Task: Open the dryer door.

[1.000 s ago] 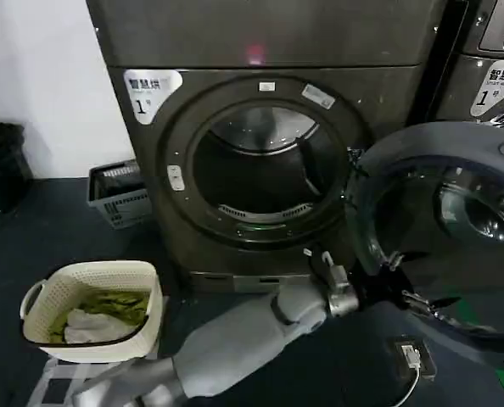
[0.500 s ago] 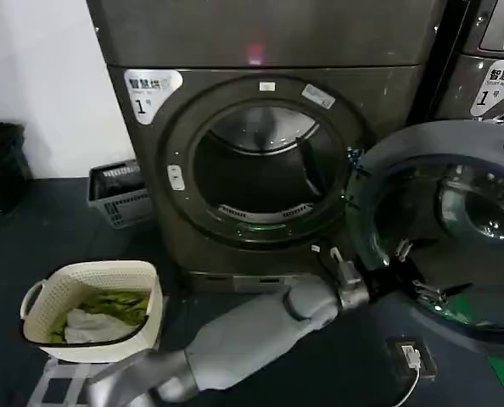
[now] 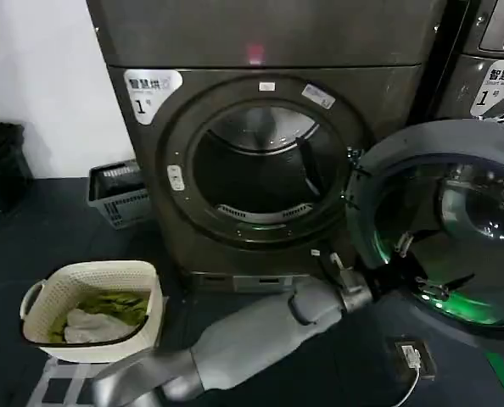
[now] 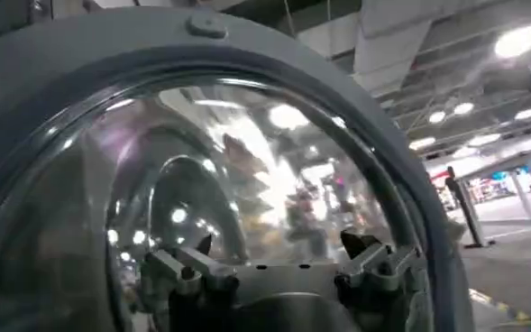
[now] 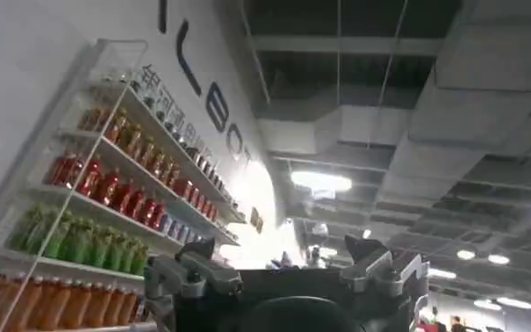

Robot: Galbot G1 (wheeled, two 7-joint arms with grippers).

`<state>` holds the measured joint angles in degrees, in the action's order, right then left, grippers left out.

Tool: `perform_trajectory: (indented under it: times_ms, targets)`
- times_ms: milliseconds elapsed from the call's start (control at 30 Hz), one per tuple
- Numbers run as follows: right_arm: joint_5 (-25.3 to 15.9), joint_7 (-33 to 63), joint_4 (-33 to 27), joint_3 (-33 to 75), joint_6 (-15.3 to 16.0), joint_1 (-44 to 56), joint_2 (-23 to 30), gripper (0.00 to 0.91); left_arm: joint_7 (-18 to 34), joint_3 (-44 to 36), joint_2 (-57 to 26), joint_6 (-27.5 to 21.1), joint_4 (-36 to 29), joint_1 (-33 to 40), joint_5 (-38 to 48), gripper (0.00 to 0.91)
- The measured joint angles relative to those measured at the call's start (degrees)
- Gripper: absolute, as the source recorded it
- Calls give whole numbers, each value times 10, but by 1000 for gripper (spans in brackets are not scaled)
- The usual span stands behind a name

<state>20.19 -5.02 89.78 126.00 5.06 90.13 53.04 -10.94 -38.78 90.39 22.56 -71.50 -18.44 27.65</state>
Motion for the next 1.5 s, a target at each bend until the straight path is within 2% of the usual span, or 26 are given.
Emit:
perform_trajectory:
  times_ms: [200,500,733,933,1100,1500]
  targets:
    - [2,0,-1,3,0,3,-2,907,6,-12,10,-30,13,8,6,907]
    - [2,0,2,3,-2,7,2,907,8,-9,18,-35,52,14,1,907]
    - [2,0,6,3,-1,6,2,907,31,-2,18,-54,84,23,-14,907]
    - [2,-1,8,2,-1,5,2,907,35,9,18,-48,110,31,-18,907]
    - [2,-1,8,-1,-1,1,1,907,32,12,18,-29,110,31,-15,907]
    - [2,-1,7,0,-1,0,-6,907,31,10,18,-22,76,30,-3,907]
